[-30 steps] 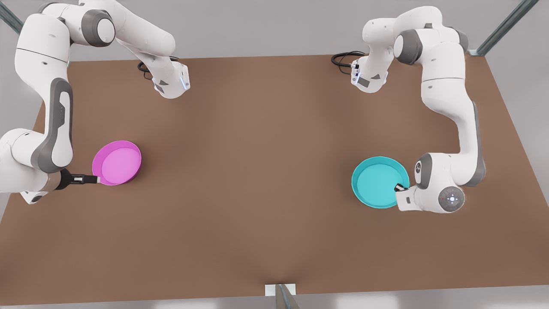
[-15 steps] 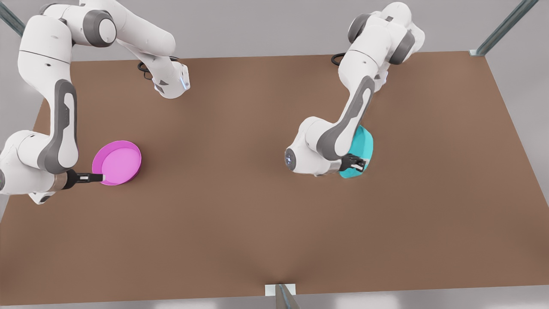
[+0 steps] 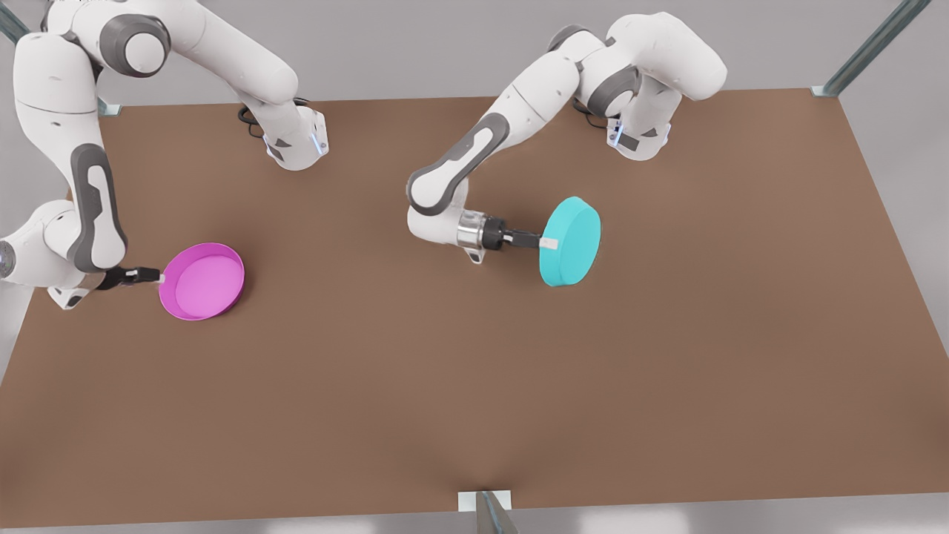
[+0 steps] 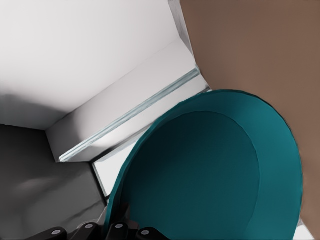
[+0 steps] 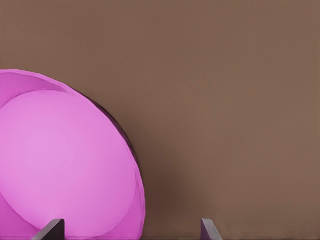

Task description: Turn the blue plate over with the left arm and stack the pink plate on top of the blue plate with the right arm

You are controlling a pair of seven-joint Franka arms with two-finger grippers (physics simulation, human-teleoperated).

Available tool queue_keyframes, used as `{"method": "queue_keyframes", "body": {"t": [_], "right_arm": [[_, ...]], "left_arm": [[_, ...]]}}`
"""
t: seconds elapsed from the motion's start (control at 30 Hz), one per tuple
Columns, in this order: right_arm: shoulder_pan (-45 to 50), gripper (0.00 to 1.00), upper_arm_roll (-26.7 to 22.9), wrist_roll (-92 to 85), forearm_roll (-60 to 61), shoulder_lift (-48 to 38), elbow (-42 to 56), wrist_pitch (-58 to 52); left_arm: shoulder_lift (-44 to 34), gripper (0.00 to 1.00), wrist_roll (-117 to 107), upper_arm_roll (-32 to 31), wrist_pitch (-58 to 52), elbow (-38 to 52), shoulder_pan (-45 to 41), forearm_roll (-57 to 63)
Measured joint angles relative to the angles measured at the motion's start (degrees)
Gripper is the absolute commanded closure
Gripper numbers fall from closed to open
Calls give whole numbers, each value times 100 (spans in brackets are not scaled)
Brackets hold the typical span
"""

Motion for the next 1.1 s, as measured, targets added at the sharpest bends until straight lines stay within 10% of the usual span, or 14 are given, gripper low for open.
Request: {"method": "queue_keyframes", "body": {"t": [0.63,0.87,0.93,1.1], "right_arm": [[-169,0,0,-796,625,718,413,-436],[-120,40,0,-741,651,756,391,-362],[-116,52,0,-751,651,763,391,-352],[-94,58,0,-773,651,808,399,-273]], "left_arm": [[1029,79,-867,-31,6,317,-628,648],[1055,79,-869,-35,6,335,-663,654],[1055,0,-879,-42,23,335,-672,598],[1108,0,-927,-42,15,340,-708,399]]}}
